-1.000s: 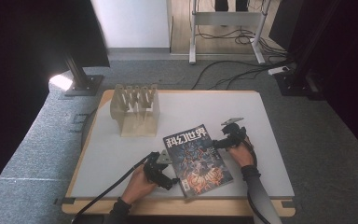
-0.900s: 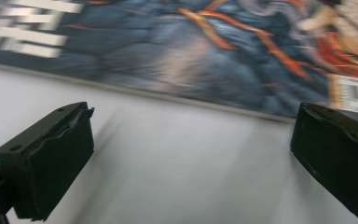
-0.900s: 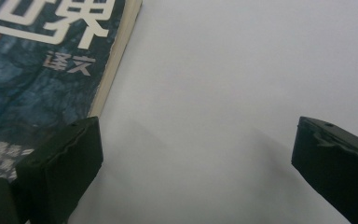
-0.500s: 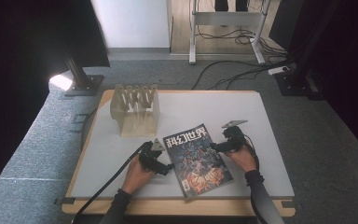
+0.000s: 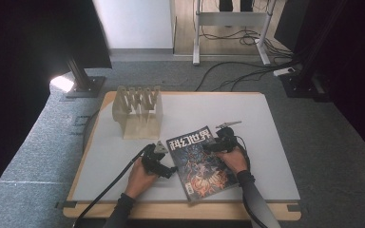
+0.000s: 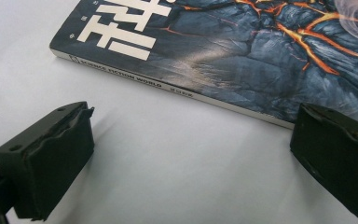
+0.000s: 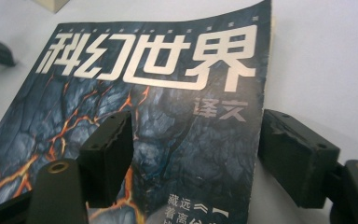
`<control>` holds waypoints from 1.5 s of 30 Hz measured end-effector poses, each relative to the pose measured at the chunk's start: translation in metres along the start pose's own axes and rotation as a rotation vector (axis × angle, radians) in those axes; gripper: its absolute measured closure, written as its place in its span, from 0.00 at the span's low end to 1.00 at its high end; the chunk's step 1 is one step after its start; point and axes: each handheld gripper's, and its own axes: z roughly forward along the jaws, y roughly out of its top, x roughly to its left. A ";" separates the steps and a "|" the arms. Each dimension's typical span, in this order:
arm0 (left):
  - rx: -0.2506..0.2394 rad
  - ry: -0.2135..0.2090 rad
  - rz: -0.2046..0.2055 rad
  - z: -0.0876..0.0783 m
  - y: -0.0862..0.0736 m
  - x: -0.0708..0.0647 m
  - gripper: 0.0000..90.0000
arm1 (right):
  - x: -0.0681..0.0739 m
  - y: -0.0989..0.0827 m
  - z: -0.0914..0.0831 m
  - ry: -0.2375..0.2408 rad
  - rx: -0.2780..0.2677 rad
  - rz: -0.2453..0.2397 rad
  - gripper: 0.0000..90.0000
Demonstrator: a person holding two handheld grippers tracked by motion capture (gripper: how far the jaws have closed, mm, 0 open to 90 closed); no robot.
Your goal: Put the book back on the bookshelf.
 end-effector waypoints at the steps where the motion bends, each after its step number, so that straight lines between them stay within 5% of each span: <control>1: 0.000 0.000 0.000 0.000 0.000 0.000 0.00 | 0.001 0.001 0.000 -0.010 0.006 0.006 0.32; 6: 0.000 0.000 0.000 0.000 0.000 0.000 0.00 | 0.001 0.000 -0.004 -0.029 0.010 0.025 0.41; 19: -0.001 -0.001 0.000 0.000 0.000 0.000 0.00 | -0.007 -0.007 -0.022 0.092 0.023 0.030 0.58; 29: -0.001 0.000 0.002 0.000 0.000 0.000 0.00 | -0.007 0.022 0.002 0.071 0.054 -0.041 0.69; 30: 0.000 0.000 0.001 0.000 0.000 0.000 0.00 | -0.005 0.025 0.000 0.064 0.054 -0.054 0.78; 34: 0.002 0.000 0.002 0.000 0.000 0.000 0.00 | 0.000 0.027 -0.012 0.110 0.025 -0.070 0.89; 45: 0.008 -0.005 0.002 -0.001 0.000 0.001 0.00 | 0.032 0.039 -0.042 0.118 -0.026 -0.171 0.90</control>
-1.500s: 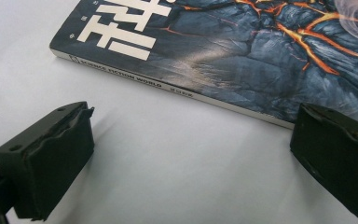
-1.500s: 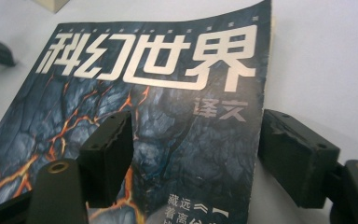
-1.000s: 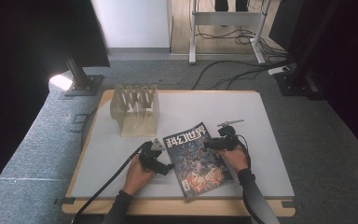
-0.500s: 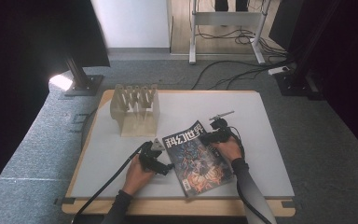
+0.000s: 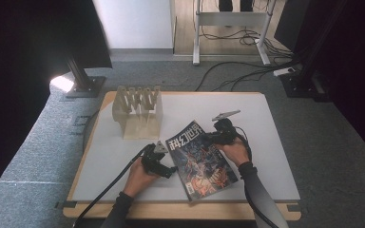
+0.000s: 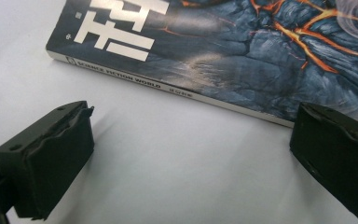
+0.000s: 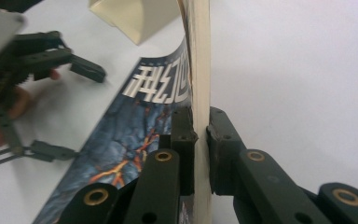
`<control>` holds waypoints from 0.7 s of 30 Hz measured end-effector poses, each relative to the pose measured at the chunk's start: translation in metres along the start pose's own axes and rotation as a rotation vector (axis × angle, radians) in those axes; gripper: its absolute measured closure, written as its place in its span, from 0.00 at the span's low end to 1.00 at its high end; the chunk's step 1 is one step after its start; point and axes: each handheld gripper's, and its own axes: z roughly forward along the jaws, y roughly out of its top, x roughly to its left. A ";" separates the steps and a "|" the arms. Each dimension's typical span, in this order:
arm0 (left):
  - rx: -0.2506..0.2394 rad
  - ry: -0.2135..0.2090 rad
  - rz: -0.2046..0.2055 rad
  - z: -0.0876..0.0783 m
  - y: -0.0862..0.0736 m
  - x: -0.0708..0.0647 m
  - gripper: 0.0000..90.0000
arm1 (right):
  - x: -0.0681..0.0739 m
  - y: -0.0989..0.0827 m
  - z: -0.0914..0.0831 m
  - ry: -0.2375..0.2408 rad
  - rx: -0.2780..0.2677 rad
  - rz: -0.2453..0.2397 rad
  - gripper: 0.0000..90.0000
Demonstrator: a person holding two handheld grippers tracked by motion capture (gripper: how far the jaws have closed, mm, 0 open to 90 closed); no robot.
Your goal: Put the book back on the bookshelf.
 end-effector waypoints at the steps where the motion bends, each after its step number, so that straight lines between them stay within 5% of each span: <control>1: 0.002 -0.006 -0.003 -0.001 0.000 0.001 0.00 | 0.003 0.002 -0.002 -0.001 -0.003 -0.009 0.90; 5: -0.001 -0.042 -0.059 -0.006 0.003 0.009 0.00 | 0.012 0.006 -0.011 -0.007 -0.014 -0.040 0.90; 11: -0.033 -0.087 -0.081 -0.009 0.010 0.013 0.01 | 0.017 0.010 -0.020 -0.004 -0.039 -0.059 0.90; 16: -0.037 -0.096 -0.048 -0.009 0.021 0.012 0.01 | 0.026 0.017 -0.029 0.000 -0.063 -0.087 0.90; 21: -0.052 -0.141 -0.064 -0.006 0.028 0.016 0.01 | 0.034 0.022 -0.038 0.005 -0.081 -0.113 0.90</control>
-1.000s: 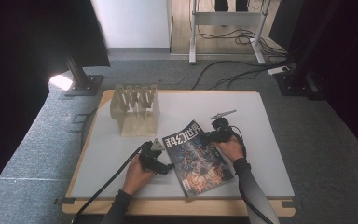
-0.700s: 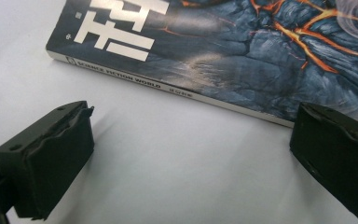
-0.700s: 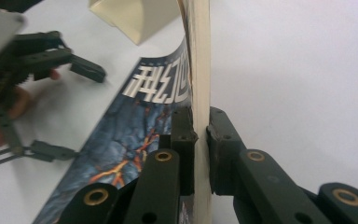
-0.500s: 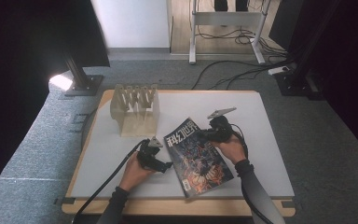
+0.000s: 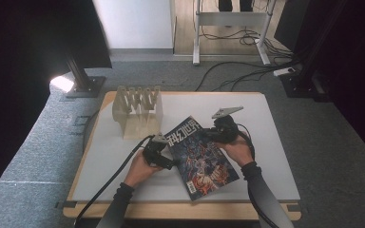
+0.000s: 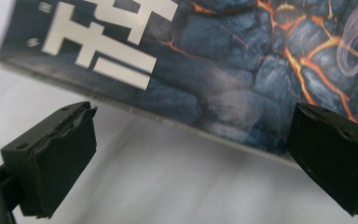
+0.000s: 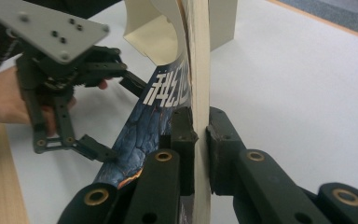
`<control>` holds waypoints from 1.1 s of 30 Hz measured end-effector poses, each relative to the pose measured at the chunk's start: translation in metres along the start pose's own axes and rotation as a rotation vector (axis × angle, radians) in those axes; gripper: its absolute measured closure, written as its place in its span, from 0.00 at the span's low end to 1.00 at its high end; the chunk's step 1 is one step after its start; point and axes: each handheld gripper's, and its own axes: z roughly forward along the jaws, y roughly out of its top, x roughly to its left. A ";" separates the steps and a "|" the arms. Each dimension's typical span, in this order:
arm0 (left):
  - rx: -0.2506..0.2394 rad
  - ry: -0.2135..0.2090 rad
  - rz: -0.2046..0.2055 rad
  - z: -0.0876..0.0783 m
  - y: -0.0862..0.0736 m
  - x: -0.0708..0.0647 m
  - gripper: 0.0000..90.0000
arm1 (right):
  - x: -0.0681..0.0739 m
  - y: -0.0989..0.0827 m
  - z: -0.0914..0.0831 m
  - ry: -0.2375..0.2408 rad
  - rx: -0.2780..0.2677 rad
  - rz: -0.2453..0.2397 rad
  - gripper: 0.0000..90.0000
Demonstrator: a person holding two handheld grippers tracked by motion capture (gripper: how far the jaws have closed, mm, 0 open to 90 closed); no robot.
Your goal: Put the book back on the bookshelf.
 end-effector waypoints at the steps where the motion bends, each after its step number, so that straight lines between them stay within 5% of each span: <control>1: -0.007 -0.010 -0.001 0.001 0.001 0.001 0.02 | 0.001 0.001 -0.001 0.003 -0.002 -0.003 0.90; 9: -0.069 -0.037 -0.030 -0.005 0.007 0.004 0.05 | 0.000 0.001 -0.006 0.016 -0.017 -0.005 0.90; 20: -0.128 0.029 0.046 -0.035 0.034 -0.008 0.07 | -0.002 0.008 -0.018 0.008 -0.063 -0.001 0.90; 33: -0.056 0.054 0.004 -0.012 0.038 0.006 0.10 | -0.002 0.007 -0.020 0.028 -0.079 -0.009 0.90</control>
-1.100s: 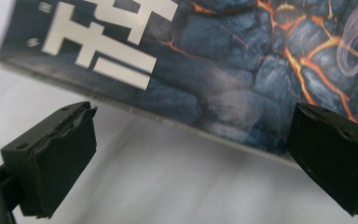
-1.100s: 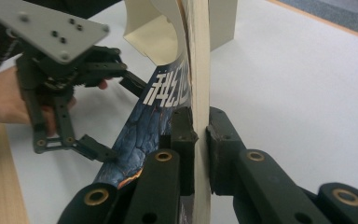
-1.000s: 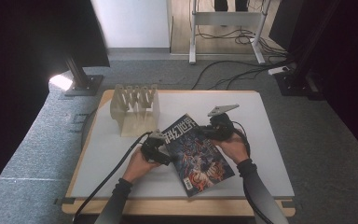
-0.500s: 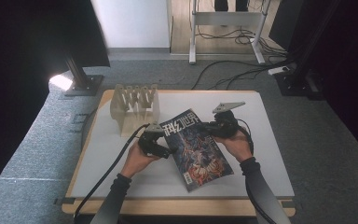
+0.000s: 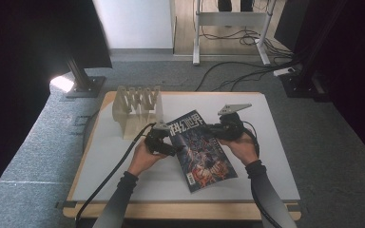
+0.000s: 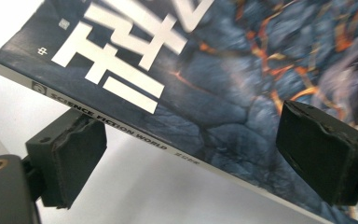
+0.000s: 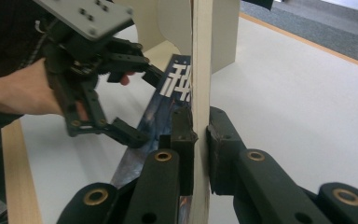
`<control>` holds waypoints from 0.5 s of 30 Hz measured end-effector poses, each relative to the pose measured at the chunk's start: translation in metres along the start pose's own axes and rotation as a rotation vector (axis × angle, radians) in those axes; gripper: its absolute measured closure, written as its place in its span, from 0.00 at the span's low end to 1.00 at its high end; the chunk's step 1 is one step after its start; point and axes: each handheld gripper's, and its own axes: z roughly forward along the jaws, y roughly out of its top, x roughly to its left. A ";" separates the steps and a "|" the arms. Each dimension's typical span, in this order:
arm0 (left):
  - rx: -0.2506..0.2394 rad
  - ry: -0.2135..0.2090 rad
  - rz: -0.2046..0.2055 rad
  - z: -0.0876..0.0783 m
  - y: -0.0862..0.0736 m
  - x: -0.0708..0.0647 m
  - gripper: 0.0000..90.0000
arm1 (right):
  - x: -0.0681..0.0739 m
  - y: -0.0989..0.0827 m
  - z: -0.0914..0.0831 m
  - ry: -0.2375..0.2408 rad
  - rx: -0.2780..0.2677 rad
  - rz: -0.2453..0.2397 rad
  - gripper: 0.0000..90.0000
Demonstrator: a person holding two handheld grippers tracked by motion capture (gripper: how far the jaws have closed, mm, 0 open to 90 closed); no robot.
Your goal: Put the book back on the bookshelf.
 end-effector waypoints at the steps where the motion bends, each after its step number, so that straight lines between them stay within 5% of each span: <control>1: 0.002 0.002 -0.004 0.001 0.000 0.001 0.11 | 0.001 0.000 0.000 0.001 0.000 -0.003 0.90; 11: -0.051 -0.028 -0.080 -0.005 0.004 0.011 0.12 | 0.004 0.002 -0.003 0.018 -0.018 -0.019 0.90; 15: -0.037 -0.018 -0.059 -0.009 0.005 0.009 0.13 | 0.003 0.003 -0.004 0.021 -0.019 -0.018 0.90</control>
